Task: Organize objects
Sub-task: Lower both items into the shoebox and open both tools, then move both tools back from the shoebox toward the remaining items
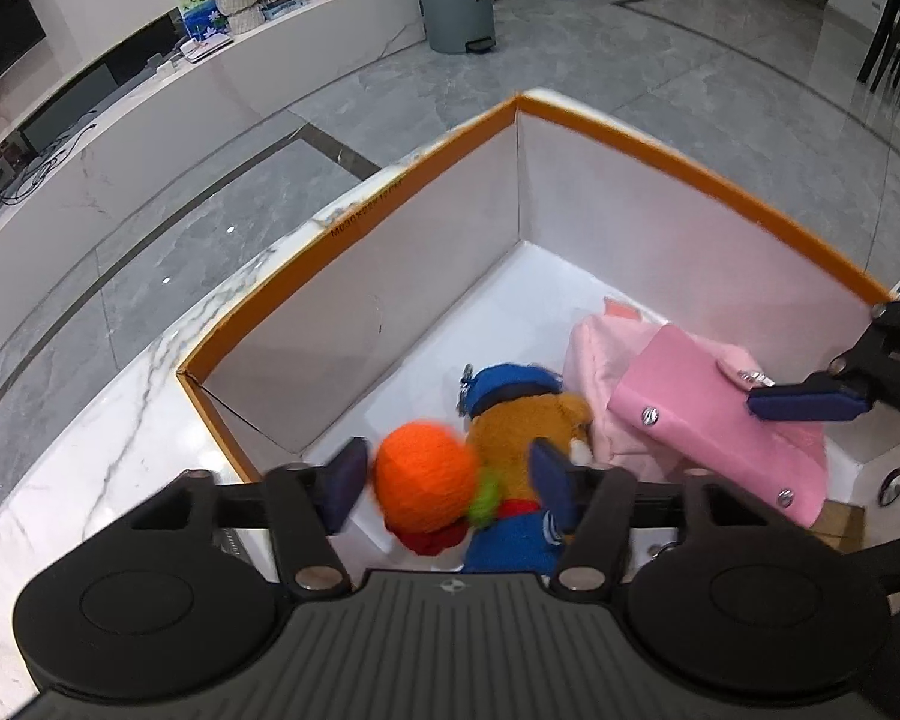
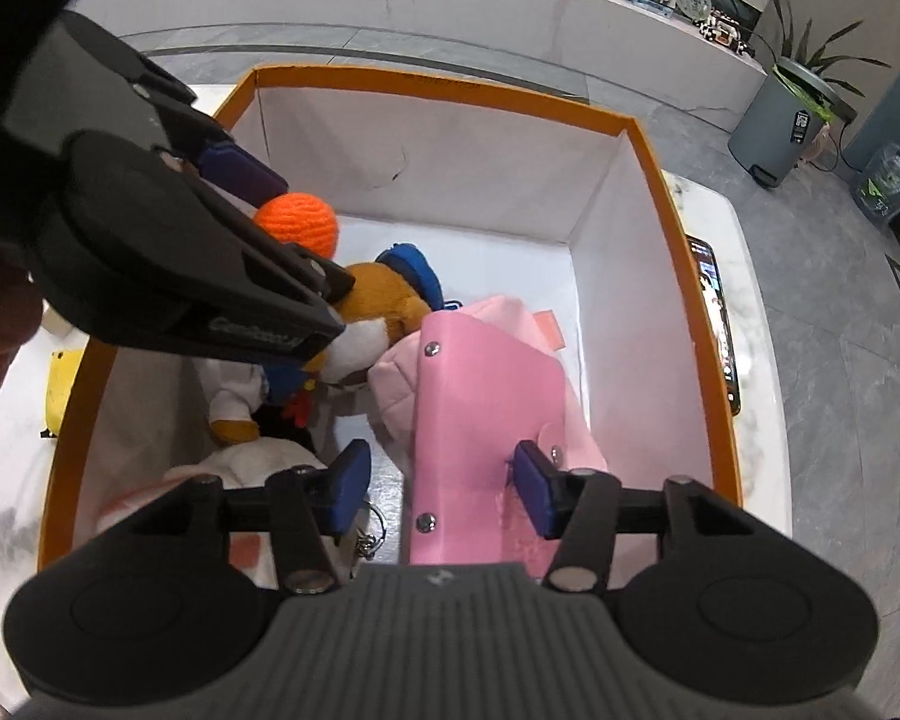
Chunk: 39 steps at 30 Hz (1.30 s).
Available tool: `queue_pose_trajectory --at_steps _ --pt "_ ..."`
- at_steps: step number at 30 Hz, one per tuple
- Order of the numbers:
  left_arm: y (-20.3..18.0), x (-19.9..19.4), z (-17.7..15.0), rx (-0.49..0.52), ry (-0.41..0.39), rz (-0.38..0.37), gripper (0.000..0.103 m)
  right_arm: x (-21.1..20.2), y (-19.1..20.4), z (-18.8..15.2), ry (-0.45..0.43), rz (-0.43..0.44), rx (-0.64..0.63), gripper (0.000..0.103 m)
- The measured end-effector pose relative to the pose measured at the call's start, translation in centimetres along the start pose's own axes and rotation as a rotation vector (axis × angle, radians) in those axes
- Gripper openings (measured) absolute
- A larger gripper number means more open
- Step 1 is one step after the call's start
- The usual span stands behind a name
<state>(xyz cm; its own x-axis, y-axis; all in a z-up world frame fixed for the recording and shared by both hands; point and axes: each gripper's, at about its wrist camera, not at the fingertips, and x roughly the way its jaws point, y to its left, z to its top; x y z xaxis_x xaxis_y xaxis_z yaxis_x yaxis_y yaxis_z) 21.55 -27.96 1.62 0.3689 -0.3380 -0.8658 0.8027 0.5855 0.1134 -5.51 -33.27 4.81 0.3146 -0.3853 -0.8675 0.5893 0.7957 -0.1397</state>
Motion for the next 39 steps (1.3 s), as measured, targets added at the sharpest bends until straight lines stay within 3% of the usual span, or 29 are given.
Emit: queue_pose_trajectory --at_steps 1,16,28,39 --pt "0.1 -0.2 0.1 -0.007 -0.003 -0.002 0.082 -0.1 0.0 -0.1 -0.001 -0.001 0.004 0.055" --pt "1.9 -5.3 -0.7 -0.034 -0.083 0.002 0.082 -4.2 -0.5 1.0 -0.075 -0.011 0.041 0.054" --pt "4.6 -11.1 -3.4 -0.040 -0.118 0.048 0.084 -9.7 3.1 2.1 -0.137 -0.025 -0.022 0.060" --pt "8.0 -13.6 -7.5 -0.083 -0.108 0.078 0.085 -12.8 7.5 2.4 -0.165 -0.031 -0.092 0.061"
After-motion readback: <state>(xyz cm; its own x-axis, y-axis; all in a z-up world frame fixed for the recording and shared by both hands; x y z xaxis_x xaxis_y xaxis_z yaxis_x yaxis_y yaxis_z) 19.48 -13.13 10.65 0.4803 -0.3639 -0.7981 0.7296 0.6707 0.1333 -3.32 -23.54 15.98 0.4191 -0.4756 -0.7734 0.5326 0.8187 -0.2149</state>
